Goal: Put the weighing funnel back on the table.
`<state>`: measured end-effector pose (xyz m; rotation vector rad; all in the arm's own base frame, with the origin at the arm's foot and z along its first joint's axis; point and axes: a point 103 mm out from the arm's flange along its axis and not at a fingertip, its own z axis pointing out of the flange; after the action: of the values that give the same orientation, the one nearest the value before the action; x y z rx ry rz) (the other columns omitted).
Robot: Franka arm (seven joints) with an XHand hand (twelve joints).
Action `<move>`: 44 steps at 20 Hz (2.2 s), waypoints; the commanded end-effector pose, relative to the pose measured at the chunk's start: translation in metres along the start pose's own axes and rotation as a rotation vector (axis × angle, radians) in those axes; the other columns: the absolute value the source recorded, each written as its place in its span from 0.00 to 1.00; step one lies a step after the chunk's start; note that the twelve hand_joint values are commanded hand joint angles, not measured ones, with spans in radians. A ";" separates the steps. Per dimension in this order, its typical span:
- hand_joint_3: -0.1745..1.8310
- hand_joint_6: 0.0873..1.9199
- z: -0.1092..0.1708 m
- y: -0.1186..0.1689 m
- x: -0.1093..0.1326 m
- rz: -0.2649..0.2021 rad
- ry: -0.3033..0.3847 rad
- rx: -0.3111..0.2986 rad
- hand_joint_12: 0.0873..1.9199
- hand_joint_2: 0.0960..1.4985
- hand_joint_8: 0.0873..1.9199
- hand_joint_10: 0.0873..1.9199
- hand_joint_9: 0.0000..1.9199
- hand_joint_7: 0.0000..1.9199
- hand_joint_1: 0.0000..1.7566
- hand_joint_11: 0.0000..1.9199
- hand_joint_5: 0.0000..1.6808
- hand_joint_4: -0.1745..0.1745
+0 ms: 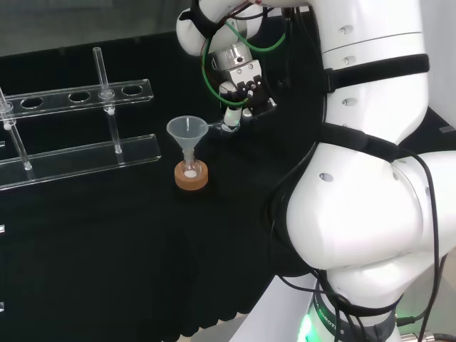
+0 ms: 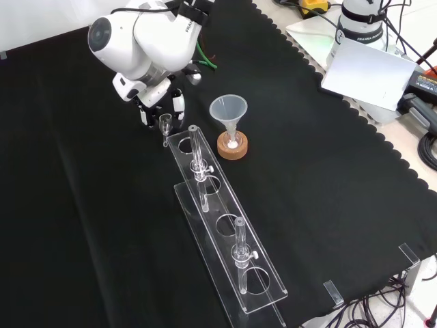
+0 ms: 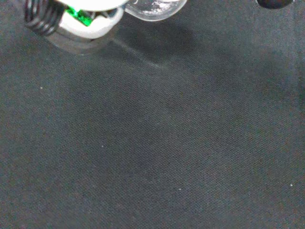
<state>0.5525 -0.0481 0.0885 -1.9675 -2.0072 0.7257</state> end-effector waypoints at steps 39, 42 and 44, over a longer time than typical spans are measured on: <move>0.07 0.26 0.015 -0.008 -0.009 0.000 -0.029 -0.008 0.63 0.57 0.35 0.00 0.46 0.18 0.51 0.24 0.22 0.42; 0.06 0.19 0.012 -0.014 -0.013 -0.009 -0.009 -0.018 0.66 0.57 0.34 0.00 0.41 0.14 0.49 0.19 0.19 0.40; 0.05 0.13 0.007 -0.021 -0.017 -0.005 -0.003 -0.039 0.67 0.57 0.34 0.00 0.39 0.11 0.47 0.17 0.17 0.38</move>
<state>0.5376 -0.0605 0.0840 -1.9728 -2.0313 0.7396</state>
